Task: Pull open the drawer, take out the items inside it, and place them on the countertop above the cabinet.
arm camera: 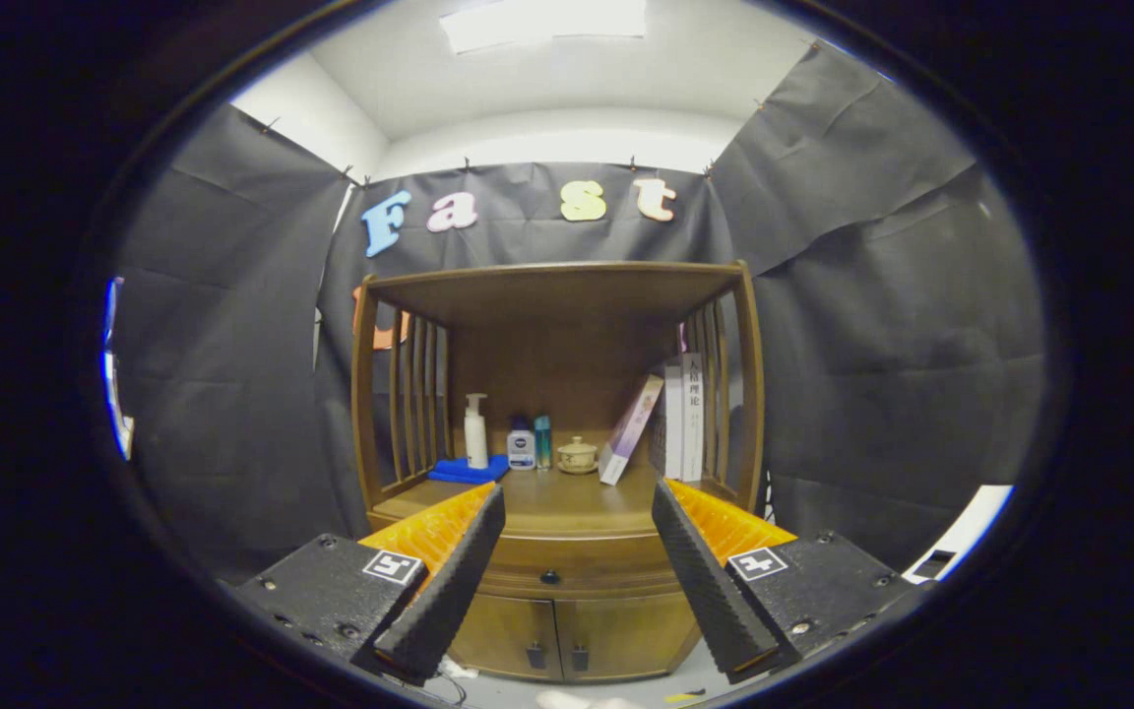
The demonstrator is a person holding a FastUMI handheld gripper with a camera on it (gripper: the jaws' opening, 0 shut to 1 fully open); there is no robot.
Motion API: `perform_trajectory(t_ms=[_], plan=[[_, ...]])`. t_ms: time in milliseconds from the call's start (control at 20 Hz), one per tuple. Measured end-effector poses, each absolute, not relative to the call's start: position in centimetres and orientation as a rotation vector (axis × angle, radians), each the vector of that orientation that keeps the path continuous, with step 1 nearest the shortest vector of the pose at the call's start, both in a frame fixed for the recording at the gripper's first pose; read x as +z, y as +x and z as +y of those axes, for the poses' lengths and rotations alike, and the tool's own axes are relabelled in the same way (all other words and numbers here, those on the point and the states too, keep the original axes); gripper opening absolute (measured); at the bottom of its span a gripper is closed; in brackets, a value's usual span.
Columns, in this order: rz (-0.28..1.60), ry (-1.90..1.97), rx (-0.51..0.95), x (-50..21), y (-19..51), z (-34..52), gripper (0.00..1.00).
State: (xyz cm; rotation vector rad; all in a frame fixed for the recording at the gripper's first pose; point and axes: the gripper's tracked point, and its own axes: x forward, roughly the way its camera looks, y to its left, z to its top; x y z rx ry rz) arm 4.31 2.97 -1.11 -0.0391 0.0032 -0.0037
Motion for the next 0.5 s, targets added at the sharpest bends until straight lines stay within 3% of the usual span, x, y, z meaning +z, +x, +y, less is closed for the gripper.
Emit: perform_trajectory(t_ms=[500], plan=[[0.107, -0.06, 0.003, -10.2, 13.0, 5.2, 0.98]])
